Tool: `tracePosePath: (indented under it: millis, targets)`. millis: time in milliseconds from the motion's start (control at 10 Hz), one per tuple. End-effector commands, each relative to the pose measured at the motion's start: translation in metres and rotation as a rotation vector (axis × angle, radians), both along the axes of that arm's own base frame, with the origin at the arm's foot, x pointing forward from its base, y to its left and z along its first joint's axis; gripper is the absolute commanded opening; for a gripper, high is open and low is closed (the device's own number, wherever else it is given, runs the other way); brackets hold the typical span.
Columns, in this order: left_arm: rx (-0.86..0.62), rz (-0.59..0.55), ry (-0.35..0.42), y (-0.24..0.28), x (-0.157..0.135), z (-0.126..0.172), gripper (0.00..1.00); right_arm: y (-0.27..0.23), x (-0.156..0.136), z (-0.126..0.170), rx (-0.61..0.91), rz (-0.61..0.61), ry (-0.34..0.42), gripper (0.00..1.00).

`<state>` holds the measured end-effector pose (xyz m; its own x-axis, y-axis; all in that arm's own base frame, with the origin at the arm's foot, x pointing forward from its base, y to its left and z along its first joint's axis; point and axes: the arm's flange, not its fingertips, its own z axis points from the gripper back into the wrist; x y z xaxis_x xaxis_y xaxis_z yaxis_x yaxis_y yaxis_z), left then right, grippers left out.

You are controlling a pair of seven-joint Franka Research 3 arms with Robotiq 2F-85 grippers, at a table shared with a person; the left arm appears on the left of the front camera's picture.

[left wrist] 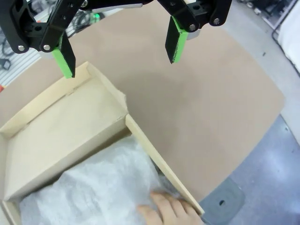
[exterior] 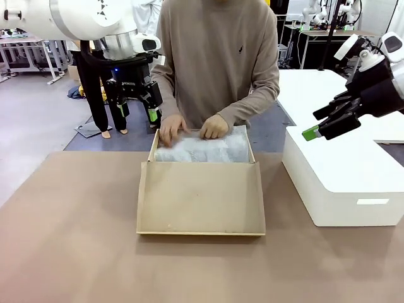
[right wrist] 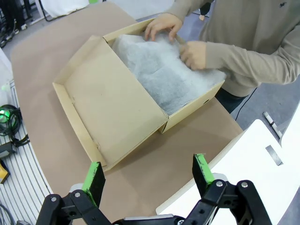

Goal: Pack the shoes into the box.
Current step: Close the Shoes Box.

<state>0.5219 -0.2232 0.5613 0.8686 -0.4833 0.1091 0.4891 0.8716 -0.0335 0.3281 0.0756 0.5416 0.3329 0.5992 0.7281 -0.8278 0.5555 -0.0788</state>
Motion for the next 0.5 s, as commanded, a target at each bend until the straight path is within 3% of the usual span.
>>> tracePosePath:
  millis: [0, 300, 400]
  targets:
    - [0.072, -0.166, 0.030, 0.028, 0.003, 0.017, 1.00, 0.000, 0.001, 0.000, 0.015, 0.007, -0.001, 1.00]
    - [0.102, -0.387, 0.052, 0.063, 0.012, 0.029, 1.00, 0.000, 0.001, 0.000, 0.015, 0.007, -0.001, 1.00]
    - [0.087, -0.535, 0.050, 0.077, 0.018, 0.029, 1.00, 0.000, 0.001, 0.000, 0.015, 0.007, -0.001, 1.00]
